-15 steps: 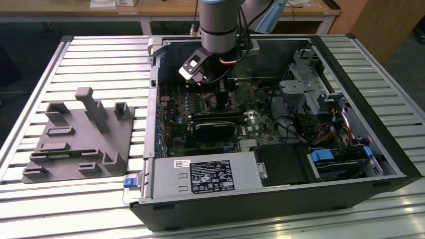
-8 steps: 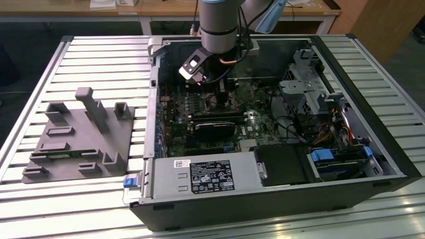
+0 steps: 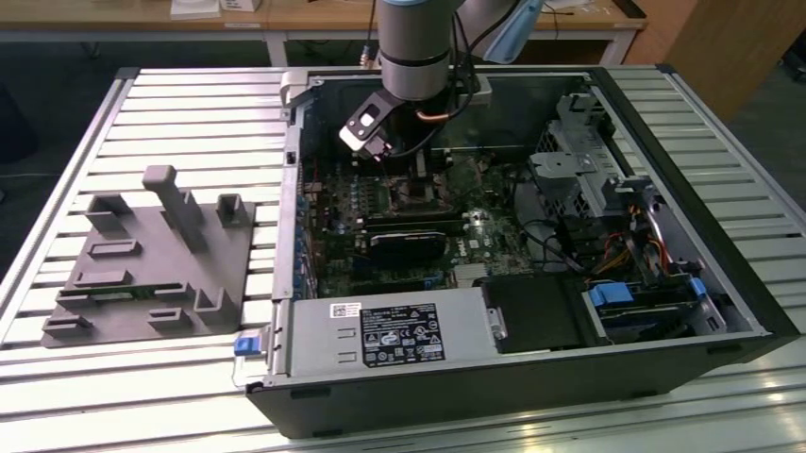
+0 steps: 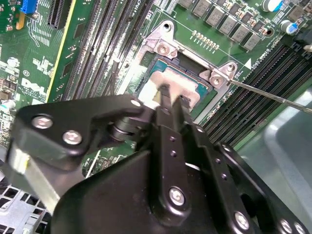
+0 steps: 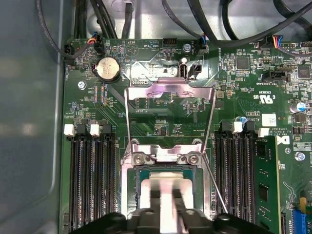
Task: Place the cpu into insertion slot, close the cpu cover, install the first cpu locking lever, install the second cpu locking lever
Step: 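Place the cpu into insertion slot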
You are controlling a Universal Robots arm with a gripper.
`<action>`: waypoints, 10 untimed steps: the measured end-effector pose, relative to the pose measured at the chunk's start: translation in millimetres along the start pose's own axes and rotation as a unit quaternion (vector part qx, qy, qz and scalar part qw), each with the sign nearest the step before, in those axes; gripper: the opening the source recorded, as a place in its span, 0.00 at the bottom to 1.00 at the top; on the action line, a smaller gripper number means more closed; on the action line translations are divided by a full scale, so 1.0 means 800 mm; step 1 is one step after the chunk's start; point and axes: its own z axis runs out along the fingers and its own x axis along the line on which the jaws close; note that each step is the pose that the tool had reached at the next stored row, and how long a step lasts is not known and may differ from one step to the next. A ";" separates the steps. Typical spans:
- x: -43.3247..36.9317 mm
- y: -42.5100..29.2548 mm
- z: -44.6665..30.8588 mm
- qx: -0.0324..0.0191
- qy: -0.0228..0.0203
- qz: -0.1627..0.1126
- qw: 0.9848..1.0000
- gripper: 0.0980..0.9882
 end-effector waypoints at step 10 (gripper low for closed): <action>0.000 0.0000 -0.0002 0.000 0.000 0.000 1.000 0.01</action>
